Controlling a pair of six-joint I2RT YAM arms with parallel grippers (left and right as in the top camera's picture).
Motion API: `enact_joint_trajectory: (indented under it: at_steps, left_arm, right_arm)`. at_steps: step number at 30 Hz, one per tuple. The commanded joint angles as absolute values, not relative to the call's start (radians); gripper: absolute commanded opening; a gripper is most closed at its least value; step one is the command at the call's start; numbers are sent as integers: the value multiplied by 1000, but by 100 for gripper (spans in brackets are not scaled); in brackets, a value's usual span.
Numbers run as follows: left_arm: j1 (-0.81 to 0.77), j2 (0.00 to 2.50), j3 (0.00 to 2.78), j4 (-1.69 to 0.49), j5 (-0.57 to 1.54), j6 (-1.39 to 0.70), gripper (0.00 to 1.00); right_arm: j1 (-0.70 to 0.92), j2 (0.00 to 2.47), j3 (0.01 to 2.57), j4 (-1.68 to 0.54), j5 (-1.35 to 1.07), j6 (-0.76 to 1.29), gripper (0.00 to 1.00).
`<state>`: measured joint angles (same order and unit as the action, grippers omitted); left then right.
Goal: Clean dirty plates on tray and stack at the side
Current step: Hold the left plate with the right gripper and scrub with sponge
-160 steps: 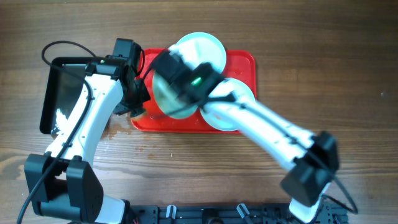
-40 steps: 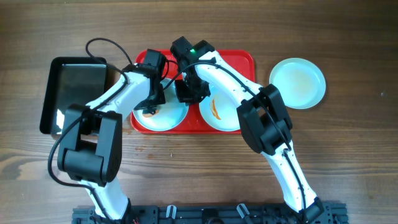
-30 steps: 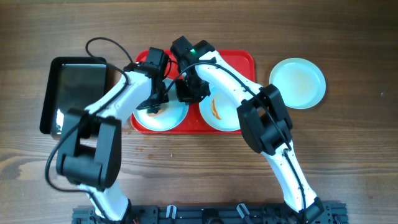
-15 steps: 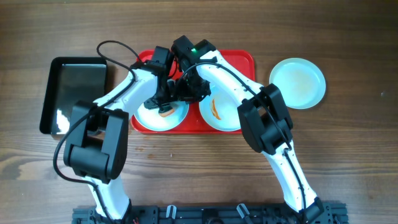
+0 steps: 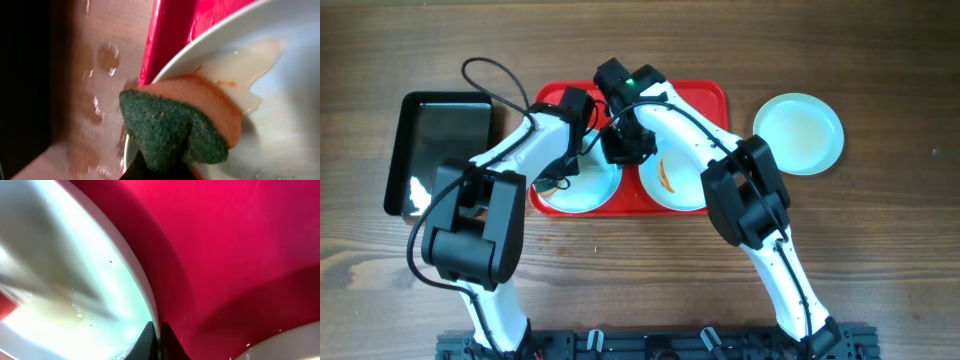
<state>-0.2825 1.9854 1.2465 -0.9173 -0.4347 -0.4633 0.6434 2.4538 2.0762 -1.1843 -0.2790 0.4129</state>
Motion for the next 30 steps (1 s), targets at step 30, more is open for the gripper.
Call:
enact_joint_trajectory:
  at_steps: [30]
  left_arm:
    - [-243, 1987, 1191, -619, -361, -553, 4]
  right_arm:
    - [646, 2466, 2066, -1274, -60, 525, 4]
